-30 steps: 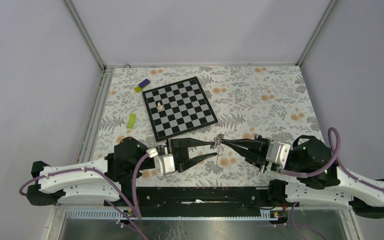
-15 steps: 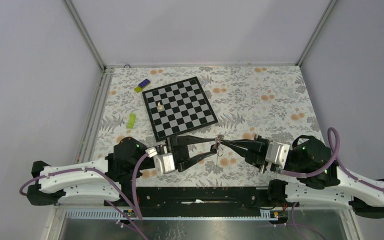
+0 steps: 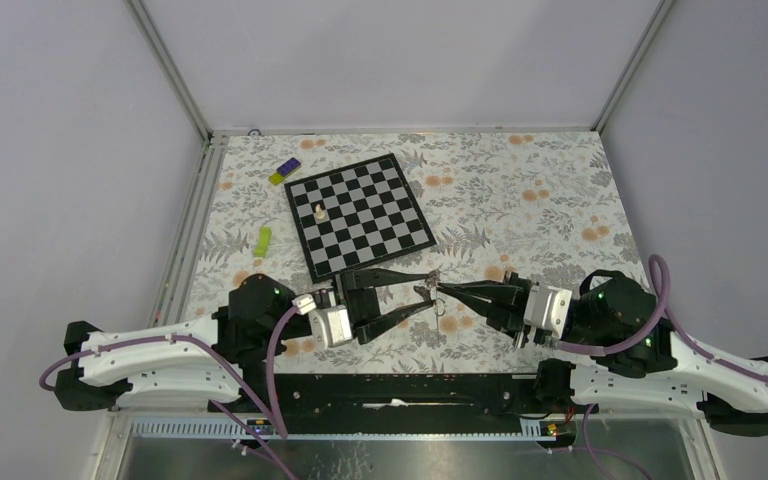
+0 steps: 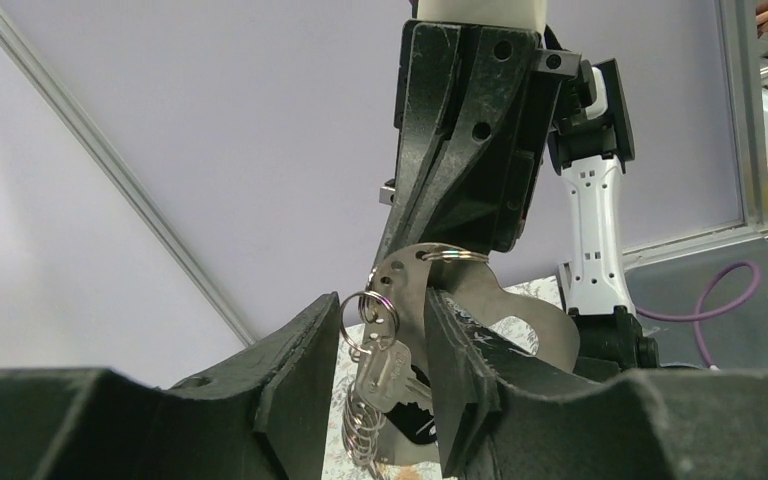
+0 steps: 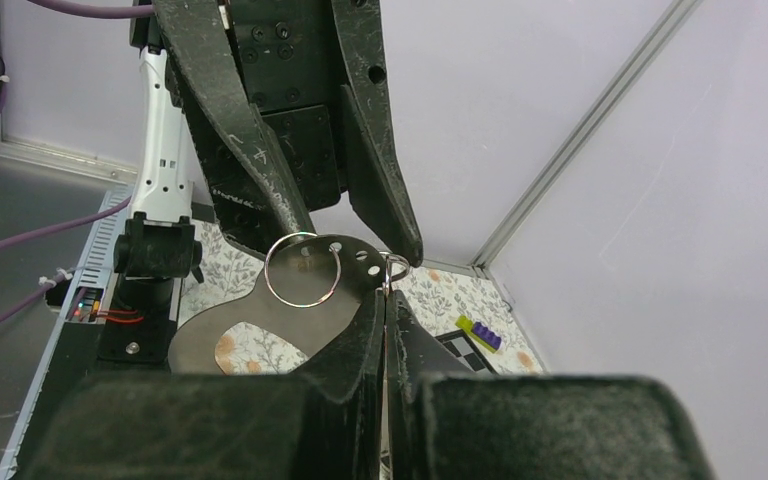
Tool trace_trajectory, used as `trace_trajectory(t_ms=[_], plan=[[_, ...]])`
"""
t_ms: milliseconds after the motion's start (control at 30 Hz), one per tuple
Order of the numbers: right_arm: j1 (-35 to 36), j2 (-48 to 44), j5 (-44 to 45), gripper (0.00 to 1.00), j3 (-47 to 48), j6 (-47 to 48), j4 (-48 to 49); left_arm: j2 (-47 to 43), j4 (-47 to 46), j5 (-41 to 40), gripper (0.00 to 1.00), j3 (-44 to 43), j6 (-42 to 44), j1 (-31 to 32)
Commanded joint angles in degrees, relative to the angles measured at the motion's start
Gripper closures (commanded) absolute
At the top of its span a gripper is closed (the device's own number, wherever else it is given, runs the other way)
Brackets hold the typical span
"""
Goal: Remove the keys from the keyring
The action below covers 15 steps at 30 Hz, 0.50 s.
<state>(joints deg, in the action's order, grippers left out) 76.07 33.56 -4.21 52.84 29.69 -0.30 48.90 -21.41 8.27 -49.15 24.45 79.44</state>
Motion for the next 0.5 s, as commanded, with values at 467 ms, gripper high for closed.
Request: trace_trajectory(t_ms=[467], plan=[[0.06,0.1,-1.43,1.0,1.35,-0.79,2.45,0.06,-3.95,-1.73,0.59,-0.65,0.51,-0.06]])
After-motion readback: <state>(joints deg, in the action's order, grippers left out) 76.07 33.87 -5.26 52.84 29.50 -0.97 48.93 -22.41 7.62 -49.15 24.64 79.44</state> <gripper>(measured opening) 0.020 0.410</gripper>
